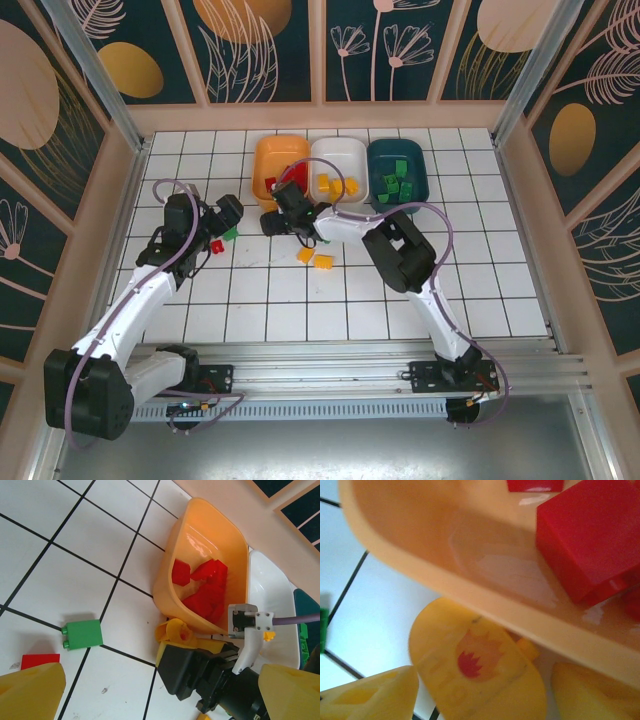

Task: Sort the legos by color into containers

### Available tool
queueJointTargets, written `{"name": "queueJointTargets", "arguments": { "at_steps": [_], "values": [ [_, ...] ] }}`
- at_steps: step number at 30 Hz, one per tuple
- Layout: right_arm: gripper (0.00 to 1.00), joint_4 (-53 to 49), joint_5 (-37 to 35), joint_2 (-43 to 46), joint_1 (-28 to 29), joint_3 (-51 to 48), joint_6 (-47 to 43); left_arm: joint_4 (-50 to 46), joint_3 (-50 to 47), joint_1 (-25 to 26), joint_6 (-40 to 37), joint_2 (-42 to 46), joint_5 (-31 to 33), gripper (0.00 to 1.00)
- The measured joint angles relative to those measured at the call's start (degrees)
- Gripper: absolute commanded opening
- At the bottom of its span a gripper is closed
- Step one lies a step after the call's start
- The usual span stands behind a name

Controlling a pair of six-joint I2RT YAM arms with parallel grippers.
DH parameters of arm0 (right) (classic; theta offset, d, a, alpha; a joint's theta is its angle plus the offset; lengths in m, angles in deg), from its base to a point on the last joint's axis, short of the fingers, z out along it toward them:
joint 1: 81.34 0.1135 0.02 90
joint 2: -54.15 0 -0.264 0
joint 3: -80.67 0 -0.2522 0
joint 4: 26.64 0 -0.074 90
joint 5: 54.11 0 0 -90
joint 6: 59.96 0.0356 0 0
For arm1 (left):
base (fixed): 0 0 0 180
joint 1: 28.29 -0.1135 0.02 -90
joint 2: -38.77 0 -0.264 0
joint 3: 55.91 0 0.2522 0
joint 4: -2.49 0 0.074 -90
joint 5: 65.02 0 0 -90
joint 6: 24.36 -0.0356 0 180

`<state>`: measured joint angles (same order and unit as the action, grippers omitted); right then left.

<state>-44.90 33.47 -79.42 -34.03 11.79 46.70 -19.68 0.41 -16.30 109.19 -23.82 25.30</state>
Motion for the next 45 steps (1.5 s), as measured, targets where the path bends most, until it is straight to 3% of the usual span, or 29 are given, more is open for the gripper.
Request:
{"name": "queueJointTargets", "arguments": {
  "at_steps": [17,24,30,35,38,45],
  "values": [
    [0.39,6.1,-4.3,0.9,1.6,-4.0,-0.7,0.0,0.0,0.0,-0.1,0.0,-0.5,0.99],
    [0.37,7.8,-3.9,8.6,3.7,-14.8,-0.6,0.3,-0.1,0.0,-0.2,-0.1,-1.2,0.98],
    [0.36,7.4,-3.6,18.1,3.3,-19.7,-0.7,6.6,-2.4,2.1,0.0,-2.4,-7.0,0.99],
    [0.36,7.1,-2.9,27.1,-1.9,-20.7,-0.9,14.0,-5.8,10.0,1.4,-5.7,-10.1,0.98],
    [0.37,7.0,-2.1,28.6,-8.3,-20.3,-0.9,19.6,-9.9,11.2,3.7,-8.0,-12.3,0.98],
    [0.37,1.8,-0.5,17.1,-18.1,-10.8,-1.3,26.7,-14.4,11.2,8.3,-15.2,-16.9,0.99]
  ]
}}
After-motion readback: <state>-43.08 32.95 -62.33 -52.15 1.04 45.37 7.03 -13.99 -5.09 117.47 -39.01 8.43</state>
